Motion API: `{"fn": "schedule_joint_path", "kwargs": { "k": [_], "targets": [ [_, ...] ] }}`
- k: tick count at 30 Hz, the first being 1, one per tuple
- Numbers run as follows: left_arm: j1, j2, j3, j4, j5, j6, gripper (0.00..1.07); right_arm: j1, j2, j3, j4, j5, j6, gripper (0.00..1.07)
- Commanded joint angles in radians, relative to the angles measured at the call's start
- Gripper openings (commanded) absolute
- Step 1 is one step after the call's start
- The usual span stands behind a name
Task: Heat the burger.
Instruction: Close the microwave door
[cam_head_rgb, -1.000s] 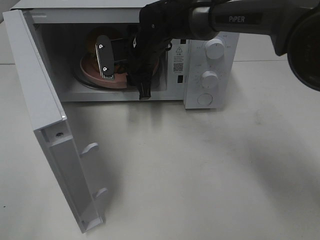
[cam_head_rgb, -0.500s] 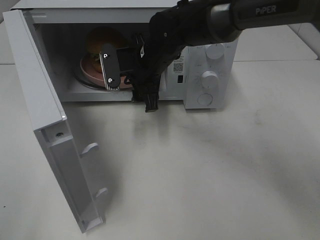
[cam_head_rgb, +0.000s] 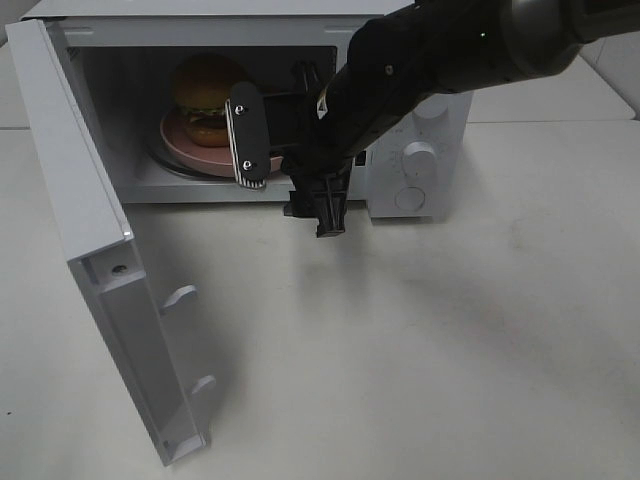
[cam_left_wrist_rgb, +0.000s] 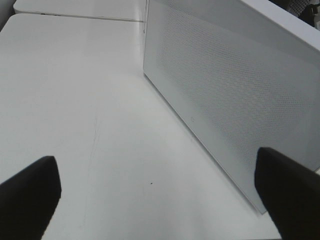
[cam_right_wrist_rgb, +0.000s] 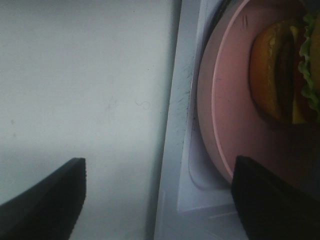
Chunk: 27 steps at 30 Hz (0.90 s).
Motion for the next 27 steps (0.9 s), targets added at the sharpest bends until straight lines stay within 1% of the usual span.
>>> {"fn": "schedule_joint_path", "kwargs": {
  "k": [1, 2, 3, 4, 6, 7, 9, 10, 11, 12, 14, 15, 16, 17, 18, 20, 22, 23, 25, 26, 27],
  "targets": [
    [0.002, -0.020, 0.003, -0.002, -0.010, 0.000, 0.98, 0.001, -0.060, 0.049, 0.000, -0.019, 0.045, 0.79],
    [0.002, -0.020, 0.003, -0.002, -0.010, 0.000, 0.98, 0.001, -0.060, 0.049, 0.000, -0.019, 0.045, 0.79],
    [0.002, -0.020, 0.003, -0.002, -0.010, 0.000, 0.98, 0.001, -0.088, 0.081, 0.000, -0.019, 0.059, 0.79],
    [0.002, -0.020, 0.003, -0.002, -0.010, 0.000, 0.98, 0.001, -0.088, 0.081, 0.000, -0.019, 0.059, 0.79],
    [0.002, -0.020, 0.003, -0.002, -0.010, 0.000, 0.98, 0.001, -0.133, 0.128, 0.000, -0.018, 0.080, 0.79],
    [0.002, -0.020, 0.003, -0.002, -0.010, 0.000, 0.98, 0.001, -0.133, 0.128, 0.000, -0.018, 0.080, 0.79],
    [0.002, -0.020, 0.003, -0.002, -0.010, 0.000, 0.98, 0.001, -0.182, 0.179, 0.000, -0.017, 0.109, 0.78],
    [0.002, -0.020, 0.003, -0.002, -0.010, 0.000, 0.98, 0.001, -0.182, 0.179, 0.000, -0.017, 0.109, 0.78],
    [0.002, -0.020, 0.003, -0.002, -0.010, 0.000, 0.98, 0.001, -0.217, 0.216, 0.000, -0.017, 0.141, 0.77],
    [0.002, -0.020, 0.003, -0.002, -0.010, 0.000, 0.98, 0.001, -0.217, 0.216, 0.000, -0.017, 0.141, 0.77],
    [0.002, -0.020, 0.003, -0.002, -0.010, 0.000, 0.98, 0.000, -0.268, 0.269, 0.000, -0.015, 0.199, 0.76],
    [0.002, -0.020, 0.003, -0.002, -0.010, 0.000, 0.98, 0.000, -0.268, 0.269, 0.000, -0.015, 0.199, 0.76],
    [0.002, -0.020, 0.003, -0.002, -0.010, 0.000, 0.98, 0.000, -0.300, 0.302, 0.000, -0.008, 0.246, 0.76],
    [0.002, -0.020, 0.003, -0.002, -0.010, 0.000, 0.98, 0.000, -0.300, 0.302, 0.000, -0.008, 0.246, 0.76],
    [0.002, -0.020, 0.003, -0.002, -0.010, 0.000, 0.98, 0.000, -0.333, 0.336, 0.000, 0.008, 0.303, 0.76],
    [0.002, -0.020, 0.003, -0.002, -0.010, 0.000, 0.98, 0.000, -0.349, 0.349, 0.000, 0.024, 0.332, 0.76],
    [0.002, -0.020, 0.003, -0.002, -0.010, 0.000, 0.98, 0.000, -0.393, 0.384, 0.000, 0.070, 0.433, 0.76],
    [0.002, -0.020, 0.003, -0.002, -0.010, 0.000, 0.98, 0.000, -0.393, 0.384, 0.000, 0.070, 0.433, 0.76],
    [0.002, -0.020, 0.003, -0.002, -0.010, 0.000, 0.98, 0.000, -0.438, 0.418, 0.000, 0.121, 0.550, 0.76],
    [0.002, -0.020, 0.003, -0.002, -0.010, 0.000, 0.98, 0.000, -0.438, 0.418, 0.000, 0.121, 0.550, 0.76],
    [0.002, -0.020, 0.003, -0.002, -0.010, 0.000, 0.98, 0.000, -0.467, 0.428, 0.000, 0.171, 0.622, 0.76]
  ]
}}
